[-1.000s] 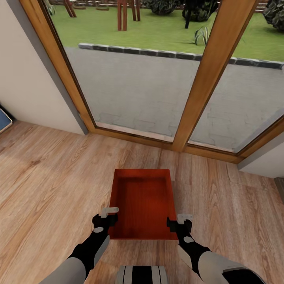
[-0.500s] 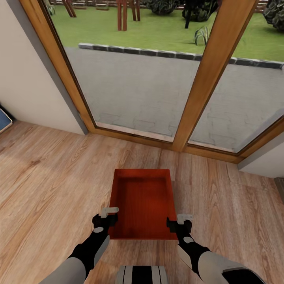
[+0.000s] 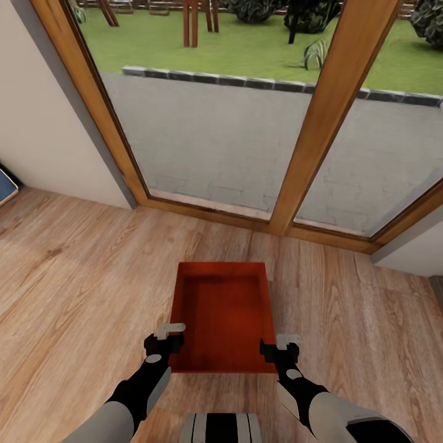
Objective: Move the two storage containers from the living room to the garage. In the garage, place one container on the floor and stack the other container on top of it (either order is fine).
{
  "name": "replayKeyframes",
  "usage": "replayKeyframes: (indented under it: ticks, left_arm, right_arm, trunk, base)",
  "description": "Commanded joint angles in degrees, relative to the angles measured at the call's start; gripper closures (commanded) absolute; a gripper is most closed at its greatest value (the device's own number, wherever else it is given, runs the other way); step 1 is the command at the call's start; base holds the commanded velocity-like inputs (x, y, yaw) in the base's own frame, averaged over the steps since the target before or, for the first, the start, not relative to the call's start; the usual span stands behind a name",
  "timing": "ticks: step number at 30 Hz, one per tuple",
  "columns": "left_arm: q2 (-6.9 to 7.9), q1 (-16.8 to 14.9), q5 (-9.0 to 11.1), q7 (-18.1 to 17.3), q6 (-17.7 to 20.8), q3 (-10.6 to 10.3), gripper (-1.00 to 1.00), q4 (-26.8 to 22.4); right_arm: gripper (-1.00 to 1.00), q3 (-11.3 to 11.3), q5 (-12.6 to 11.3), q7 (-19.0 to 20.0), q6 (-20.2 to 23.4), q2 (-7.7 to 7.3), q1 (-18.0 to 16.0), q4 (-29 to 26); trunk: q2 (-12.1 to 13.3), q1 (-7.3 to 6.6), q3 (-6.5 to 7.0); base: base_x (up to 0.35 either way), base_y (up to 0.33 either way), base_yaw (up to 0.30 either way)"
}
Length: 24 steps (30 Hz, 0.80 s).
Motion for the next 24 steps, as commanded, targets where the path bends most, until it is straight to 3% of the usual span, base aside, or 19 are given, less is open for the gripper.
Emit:
replayKeyframes:
  ticks: [1,8,24]
  left_arm:
    - [0.05,0.0,0.4,0.5,0.0,-0.5,-1.00,0.0]
    - [0.05,0.0,0.4,0.5,0.0,-0.4,-1.00,0.0]
    - [-0.05,0.0,0.1,0.5,-0.1,-0.6,-1.00,-0.1]
  right_arm:
    - [-1.00,0.4,0.0,-0.4,-0.1,0.01,0.0,0.1]
    - [-1.00,0.4,0.1,-0.4,-0.1,0.01,0.0,0.1]
    - [-1.00,0.4,0.1,-0.4,-0.2,0.03,0.0,0.1]
  trunk:
    - [-0.4,0.22,-0.22]
    - [-3.2,1.75,-1.47]
    - [-3.2,1.75,-1.47]
  base:
    - [0.000,0.000,0.000]
    - [0.000,0.000,0.000]
    - [0.000,0.000,0.000]
